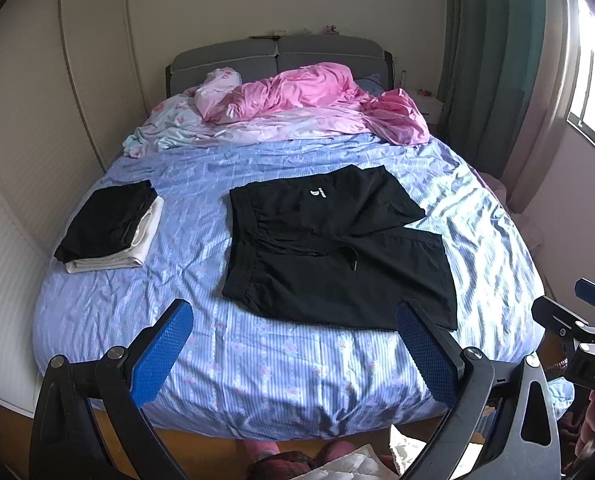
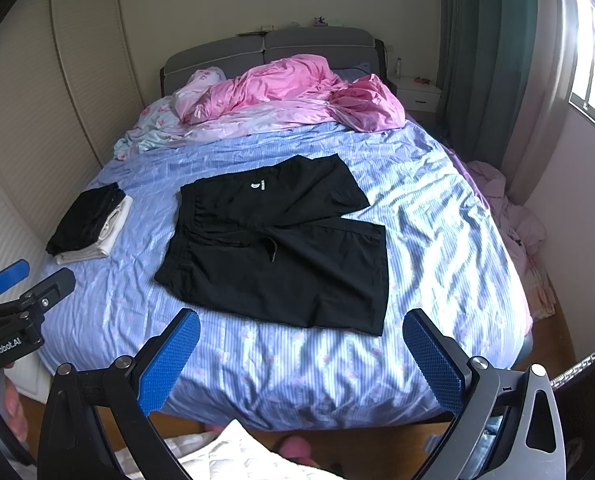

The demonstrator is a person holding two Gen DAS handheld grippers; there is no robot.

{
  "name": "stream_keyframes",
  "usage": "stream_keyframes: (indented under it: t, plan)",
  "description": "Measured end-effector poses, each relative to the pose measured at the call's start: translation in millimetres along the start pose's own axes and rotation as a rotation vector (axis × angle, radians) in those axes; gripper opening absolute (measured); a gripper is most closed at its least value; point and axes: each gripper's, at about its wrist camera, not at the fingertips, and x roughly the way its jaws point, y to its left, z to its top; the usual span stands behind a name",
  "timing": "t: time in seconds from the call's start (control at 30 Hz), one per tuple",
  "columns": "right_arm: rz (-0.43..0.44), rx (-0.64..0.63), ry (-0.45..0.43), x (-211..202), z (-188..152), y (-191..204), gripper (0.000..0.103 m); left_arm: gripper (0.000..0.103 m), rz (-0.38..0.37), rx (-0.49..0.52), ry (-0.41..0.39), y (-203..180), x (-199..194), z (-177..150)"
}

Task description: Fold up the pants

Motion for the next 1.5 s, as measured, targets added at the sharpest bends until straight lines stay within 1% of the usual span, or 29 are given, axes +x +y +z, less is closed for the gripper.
stream_keyframes:
  t: [1.33, 1.4, 1.5]
  plan:
    - [0.006, 0.001, -0.008, -0.7, -0.2, -2.8, 0.103, 0.103, 0.005, 0.000, -0.010, 2.0, -0.5, 10.3]
    - [0.007, -0.003, -0.007, -3.9, 7.1, 2.1, 0.103, 0.103, 0.006, -0.004, -0.012, 4.2, -2.4, 14.0]
    - [0.006, -0.003, -0.007, -3.7, 6.8, 2.0, 0.103, 0.103, 0.005, -0.003, -0.012, 4.4, -2.7, 11.7]
